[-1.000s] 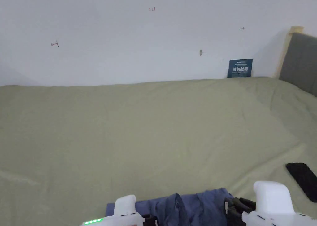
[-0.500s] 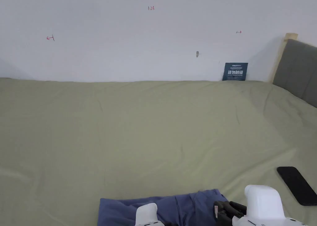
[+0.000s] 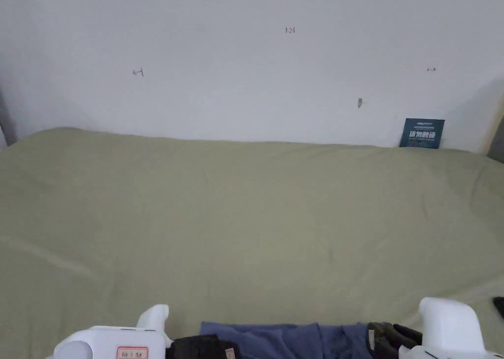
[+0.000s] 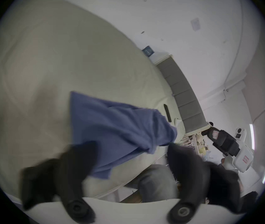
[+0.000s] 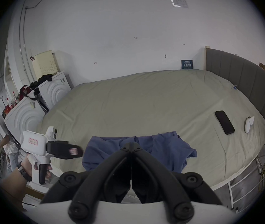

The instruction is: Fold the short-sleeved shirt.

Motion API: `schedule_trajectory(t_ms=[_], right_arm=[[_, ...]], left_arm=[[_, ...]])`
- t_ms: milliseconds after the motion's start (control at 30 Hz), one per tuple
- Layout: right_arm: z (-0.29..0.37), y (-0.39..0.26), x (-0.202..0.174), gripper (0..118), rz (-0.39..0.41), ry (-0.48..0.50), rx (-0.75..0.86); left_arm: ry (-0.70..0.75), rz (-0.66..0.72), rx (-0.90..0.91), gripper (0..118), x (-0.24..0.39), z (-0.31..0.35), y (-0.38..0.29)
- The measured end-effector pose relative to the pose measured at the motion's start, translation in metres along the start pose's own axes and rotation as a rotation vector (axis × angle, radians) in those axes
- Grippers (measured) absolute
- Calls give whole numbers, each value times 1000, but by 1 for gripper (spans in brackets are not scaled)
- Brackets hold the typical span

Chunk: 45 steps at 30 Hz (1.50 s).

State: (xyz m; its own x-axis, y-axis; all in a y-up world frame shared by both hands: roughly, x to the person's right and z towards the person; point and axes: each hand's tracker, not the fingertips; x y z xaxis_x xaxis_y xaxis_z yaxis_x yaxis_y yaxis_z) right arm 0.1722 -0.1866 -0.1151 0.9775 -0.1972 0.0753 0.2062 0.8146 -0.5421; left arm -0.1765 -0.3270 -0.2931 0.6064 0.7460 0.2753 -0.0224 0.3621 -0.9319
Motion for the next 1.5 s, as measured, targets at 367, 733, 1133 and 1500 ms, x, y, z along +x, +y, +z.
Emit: schedule_trajectory(t_ms=[367, 733, 1133, 1500], right_arm=[[4, 1, 6, 2, -9, -1, 2], [6, -7, 10, 2, -26, -16, -16], [4, -1, -4, 2, 15, -5, -16], [-4, 1, -21, 2, 39, 53, -23]], left_arm=[[-151, 277, 74, 118, -20, -28, -24], [-75, 299, 102, 10, -21, -40, -42], [237, 136, 292, 10, -9, 64, 6], [889, -423, 180, 10, 61, 76, 11]])
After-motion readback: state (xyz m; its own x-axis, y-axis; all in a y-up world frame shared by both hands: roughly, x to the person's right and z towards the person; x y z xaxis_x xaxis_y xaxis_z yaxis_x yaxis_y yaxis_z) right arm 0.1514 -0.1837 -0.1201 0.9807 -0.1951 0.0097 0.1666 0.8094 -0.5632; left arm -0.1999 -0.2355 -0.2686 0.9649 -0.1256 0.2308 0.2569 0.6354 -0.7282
